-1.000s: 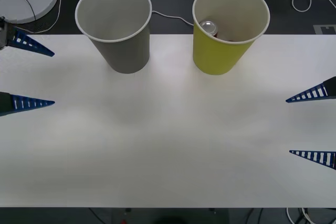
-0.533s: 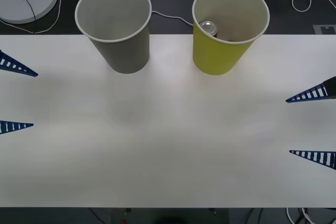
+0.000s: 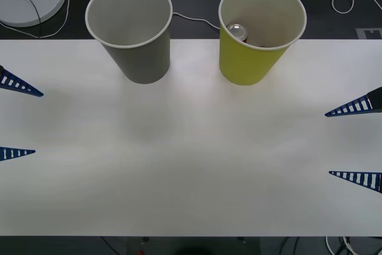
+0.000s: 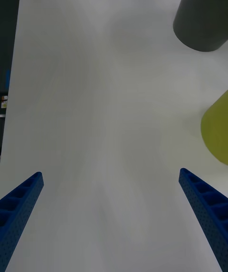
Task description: Put the can into the green bin and the plastic bottle into the gray bin
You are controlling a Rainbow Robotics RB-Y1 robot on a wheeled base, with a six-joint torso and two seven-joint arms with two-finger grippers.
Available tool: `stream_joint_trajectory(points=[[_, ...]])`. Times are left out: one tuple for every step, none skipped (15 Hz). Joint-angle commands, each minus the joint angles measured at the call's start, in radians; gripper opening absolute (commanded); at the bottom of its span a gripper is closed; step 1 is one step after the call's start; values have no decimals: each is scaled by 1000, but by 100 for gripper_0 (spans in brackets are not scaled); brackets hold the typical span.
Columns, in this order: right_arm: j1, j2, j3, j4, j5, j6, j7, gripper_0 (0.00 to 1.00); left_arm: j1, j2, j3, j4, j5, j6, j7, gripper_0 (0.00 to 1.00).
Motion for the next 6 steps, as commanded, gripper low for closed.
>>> stream_joint_trajectory(points=[[0,0,0,0,0,0,0,100,1,0,-2,1,3,-2,-4,100],[0,0,0,0,0,0,0,100,-1,0,0,1,6,-7,-10,100],[0,0,0,0,0,0,0,100,-1,0,0,1,6,-7,-10,100],[0,0,0,0,0,0,0,100,-1,0,0,1,6,-7,-10,100],[0,0,0,0,0,0,0,100,-1,0,0,1,6,-7,-10,100],[0,0,0,0,0,0,0,100,-1,0,0,1,6,-7,-10,100]])
